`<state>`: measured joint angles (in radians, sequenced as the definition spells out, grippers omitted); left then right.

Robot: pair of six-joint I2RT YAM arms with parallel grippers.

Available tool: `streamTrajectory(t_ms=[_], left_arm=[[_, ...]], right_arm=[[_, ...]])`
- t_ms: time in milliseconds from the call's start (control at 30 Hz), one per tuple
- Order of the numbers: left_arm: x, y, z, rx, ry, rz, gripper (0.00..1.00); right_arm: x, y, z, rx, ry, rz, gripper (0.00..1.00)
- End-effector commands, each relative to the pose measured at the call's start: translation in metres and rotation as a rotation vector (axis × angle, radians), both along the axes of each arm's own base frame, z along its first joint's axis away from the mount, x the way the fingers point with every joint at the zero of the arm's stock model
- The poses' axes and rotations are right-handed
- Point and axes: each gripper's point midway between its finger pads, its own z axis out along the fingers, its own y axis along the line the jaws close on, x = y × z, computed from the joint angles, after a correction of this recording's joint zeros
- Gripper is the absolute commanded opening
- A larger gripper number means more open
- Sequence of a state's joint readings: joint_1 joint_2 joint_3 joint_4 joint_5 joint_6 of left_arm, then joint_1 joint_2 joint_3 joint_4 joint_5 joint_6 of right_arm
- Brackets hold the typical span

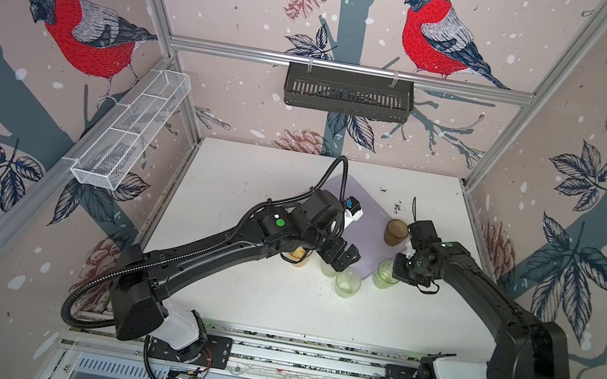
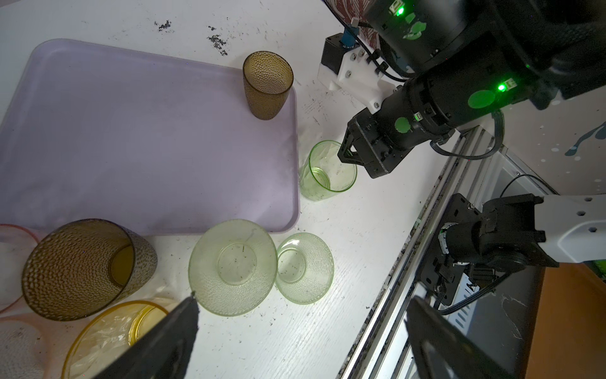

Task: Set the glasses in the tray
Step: 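Close the right gripper on the rim of the pale green glass, then lift the pale green glass and set it on the tray beside the amber glass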

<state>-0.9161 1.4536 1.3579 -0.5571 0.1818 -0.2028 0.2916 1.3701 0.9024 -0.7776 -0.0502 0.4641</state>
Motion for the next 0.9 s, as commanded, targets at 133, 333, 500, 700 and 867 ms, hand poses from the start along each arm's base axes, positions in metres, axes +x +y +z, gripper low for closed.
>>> streamTrajectory(t_ms=[133, 333, 500, 700, 867], left_arm=[[0.001, -0.002, 0.008, -0.034, -0.026, -0.002, 0.98], [0.001, -0.001, 0.008, -0.038, -0.027, 0.001, 0.98], [0.001, -0.001, 0.008, -0.037, -0.032, 0.000, 0.98], [0.003, 0.001, 0.009, -0.028, -0.042, 0.009, 0.98], [0.005, 0.006, 0.008, -0.018, -0.049, 0.020, 0.98]], right_arm=[[0.002, -0.004, 0.016, -0.019, -0.029, -0.001, 0.06], [0.002, -0.004, 0.027, -0.016, -0.050, -0.007, 0.05], [0.008, -0.003, 0.040, -0.014, -0.074, -0.012, 0.04], [0.016, 0.001, 0.050, -0.020, -0.092, -0.003, 0.04], [0.024, 0.009, 0.055, -0.028, -0.099, 0.016, 0.04]])
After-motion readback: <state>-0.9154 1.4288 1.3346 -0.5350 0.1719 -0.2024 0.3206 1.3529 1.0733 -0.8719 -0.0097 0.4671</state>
